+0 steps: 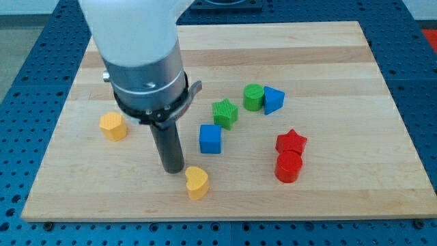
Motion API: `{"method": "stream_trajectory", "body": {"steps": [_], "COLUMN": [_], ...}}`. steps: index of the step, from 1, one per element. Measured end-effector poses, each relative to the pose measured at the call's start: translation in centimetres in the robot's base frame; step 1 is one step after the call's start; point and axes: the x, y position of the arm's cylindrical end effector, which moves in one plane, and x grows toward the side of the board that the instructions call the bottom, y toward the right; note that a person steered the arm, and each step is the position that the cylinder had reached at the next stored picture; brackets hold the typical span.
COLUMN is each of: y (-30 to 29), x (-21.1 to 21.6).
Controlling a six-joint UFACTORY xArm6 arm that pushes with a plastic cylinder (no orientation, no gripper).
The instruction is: Place the blue cube diagonally top right to the yellow hexagon
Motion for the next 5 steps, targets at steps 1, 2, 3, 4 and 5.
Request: {"method": "stream_trajectory", "body": {"steps": [1,2,3,4,5], "y": [0.6,4.0,6.4,6.5,5.9], "x": [0.0,0.0,-0.6,-3.1,-5.9]}}
